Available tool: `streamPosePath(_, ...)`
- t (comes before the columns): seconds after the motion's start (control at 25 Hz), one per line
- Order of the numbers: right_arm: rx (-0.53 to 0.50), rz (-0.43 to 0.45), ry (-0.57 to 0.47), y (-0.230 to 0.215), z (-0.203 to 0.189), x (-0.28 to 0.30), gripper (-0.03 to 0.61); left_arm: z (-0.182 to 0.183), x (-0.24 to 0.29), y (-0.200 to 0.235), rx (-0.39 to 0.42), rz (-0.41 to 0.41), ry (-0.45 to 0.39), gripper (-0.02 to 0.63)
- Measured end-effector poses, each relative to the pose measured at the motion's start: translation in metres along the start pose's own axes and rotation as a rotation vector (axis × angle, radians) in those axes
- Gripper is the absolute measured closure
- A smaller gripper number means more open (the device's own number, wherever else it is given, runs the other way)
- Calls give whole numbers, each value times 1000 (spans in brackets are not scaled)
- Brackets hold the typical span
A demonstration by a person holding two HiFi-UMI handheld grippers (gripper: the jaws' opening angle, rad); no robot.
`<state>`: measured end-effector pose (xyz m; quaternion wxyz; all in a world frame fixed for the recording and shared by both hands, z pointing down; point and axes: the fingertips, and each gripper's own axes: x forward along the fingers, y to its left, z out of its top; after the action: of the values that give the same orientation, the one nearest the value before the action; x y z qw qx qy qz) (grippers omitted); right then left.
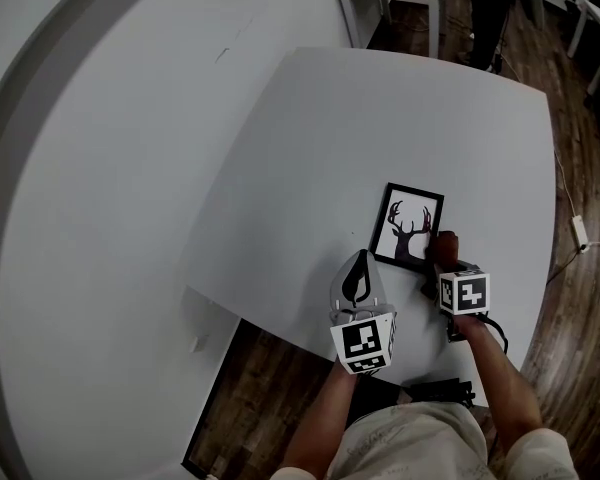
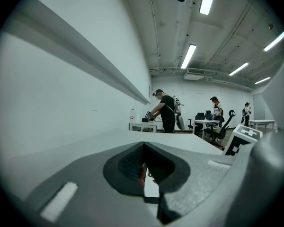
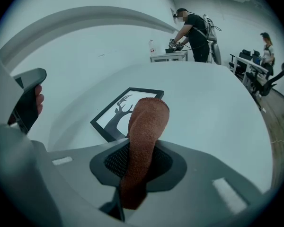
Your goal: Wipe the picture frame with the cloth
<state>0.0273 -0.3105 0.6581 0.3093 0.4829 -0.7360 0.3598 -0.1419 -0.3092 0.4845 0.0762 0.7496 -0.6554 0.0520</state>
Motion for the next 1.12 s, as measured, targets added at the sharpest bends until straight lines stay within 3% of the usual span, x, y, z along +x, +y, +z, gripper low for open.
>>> streamPosePath(0.12, 5, 10, -37, 1, 6, -8, 479, 1, 0, -3, 17, -1, -2, 614)
streamPosePath(0.2, -8, 27, -114, 5, 22, -22, 479, 6, -1, -4, 25, -1, -11, 614)
streamPosePath(0.32, -84, 43, -312, 16, 58, -59, 479, 22, -5, -9, 23, -9, -37, 614)
streamPosePath(0.48, -261, 15, -590, 36, 102, -124, 479, 49, -12, -17, 42, -21, -92, 614)
streamPosePath(0.64, -295, 18, -786, 48, 120, -173, 479, 67, -21, -24, 53, -29, -136, 614)
streamPosePath(0.88, -315, 13, -945, 49, 118, -214, 479, 77, -34, -34, 85, -47, -180, 614)
streamPosePath(1.12, -323, 23, -1013, 49, 116, -239, 479, 83, -46, -45, 75, -57, -191, 614)
